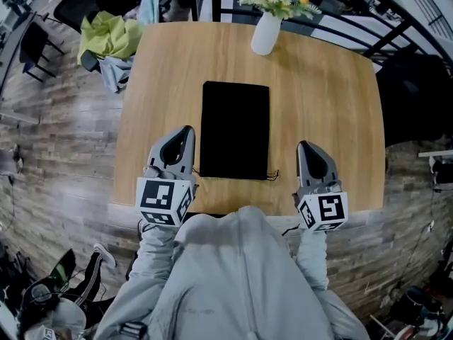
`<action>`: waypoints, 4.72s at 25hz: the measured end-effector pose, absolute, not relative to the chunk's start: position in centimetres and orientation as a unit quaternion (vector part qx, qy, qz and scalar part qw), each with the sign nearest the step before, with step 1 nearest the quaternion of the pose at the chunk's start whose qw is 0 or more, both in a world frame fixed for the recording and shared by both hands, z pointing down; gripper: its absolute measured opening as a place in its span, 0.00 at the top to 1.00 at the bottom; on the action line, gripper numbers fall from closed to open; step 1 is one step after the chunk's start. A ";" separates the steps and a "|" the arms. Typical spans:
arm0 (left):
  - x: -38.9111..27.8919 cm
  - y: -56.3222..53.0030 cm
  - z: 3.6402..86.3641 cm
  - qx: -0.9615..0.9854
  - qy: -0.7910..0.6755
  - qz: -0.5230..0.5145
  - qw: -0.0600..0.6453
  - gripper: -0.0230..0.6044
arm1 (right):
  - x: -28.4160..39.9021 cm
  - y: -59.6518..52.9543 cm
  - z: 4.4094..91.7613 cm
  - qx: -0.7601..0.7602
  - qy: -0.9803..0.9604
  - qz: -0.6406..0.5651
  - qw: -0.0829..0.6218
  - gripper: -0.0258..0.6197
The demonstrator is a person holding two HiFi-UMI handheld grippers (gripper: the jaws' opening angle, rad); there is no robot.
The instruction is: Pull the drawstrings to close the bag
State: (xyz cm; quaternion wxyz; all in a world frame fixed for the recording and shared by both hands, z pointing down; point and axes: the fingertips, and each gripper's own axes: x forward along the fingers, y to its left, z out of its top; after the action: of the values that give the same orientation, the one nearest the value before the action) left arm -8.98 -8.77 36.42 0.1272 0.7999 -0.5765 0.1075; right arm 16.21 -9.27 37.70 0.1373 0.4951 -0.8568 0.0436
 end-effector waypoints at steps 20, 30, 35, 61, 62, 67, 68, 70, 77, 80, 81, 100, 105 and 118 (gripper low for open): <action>-10.3 -8.3 39.7 0.828 -0.521 0.137 0.153 0.89 | 15.1 -8.3 39.3 0.448 -0.877 0.082 0.154 0.81; -10.3 -6.8 44.6 0.838 -0.472 0.202 0.187 0.74 | 14.8 -6.6 44.3 0.387 -0.886 0.108 0.233 0.69; -10.3 -5.3 47.9 0.844 -0.433 0.254 0.188 0.72 | 14.2 -4.9 47.9 0.338 -0.887 0.109 0.295 0.69; -10.3 1.1 60.7 0.841 -0.215 0.488 0.090 0.66 | 15.5 0.8 61.4 0.134 -0.847 0.044 0.513 0.69; -10.3 1.1 60.9 0.841 -0.209 0.492 0.086 0.66 | 15.4 0.8 61.7 0.129 -0.846 0.043 0.516 0.69; -10.0 0.9 61.8 0.839 -0.187 0.505 0.082 0.66 | 14.9 0.6 62.4 0.116 -0.848 0.047 0.516 0.69; -9.9 1.0 61.9 0.838 -0.180 0.509 0.082 0.66 | 14.9 0.6 62.5 0.112 -0.847 0.049 0.517 0.69; -9.7 1.1 62.2 0.836 -0.169 0.515 0.081 0.66 | 15.0 0.6 62.8 0.105 -0.846 0.051 0.520 0.69; -9.4 1.5 62.5 0.838 -0.148 0.513 0.110 0.70 | 15.0 1.2 63.0 0.078 -0.851 0.066 0.516 0.75; -9.2 1.8 62.6 0.837 -0.137 0.518 0.108 0.74 | 14.9 1.2 63.2 0.070 -0.850 0.067 0.517 0.75; -9.1 1.8 62.7 0.837 -0.137 0.518 0.110 0.75 | 15.0 1.2 63.2 0.069 -0.849 0.069 0.519 0.75; -9.4 1.7 62.5 0.843 -0.181 0.484 0.151 0.92 | 14.9 0.6 62.8 0.159 -0.847 0.115 0.494 0.92; -9.2 1.0 61.9 0.843 -0.211 0.474 0.143 0.92 | 14.8 -0.2 61.9 0.208 -0.850 0.117 0.469 0.92; -10.3 -5.0 54.5 0.850 -0.350 0.371 0.135 0.92 | 15.2 -6.4 53.3 0.375 -0.843 0.069 0.379 0.92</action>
State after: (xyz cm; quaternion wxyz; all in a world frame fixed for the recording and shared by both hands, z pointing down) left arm -10.31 -5.00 54.50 0.1352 0.8498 -0.3496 0.3706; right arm 15.18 -6.39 53.31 0.3788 0.3749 -0.8433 0.0688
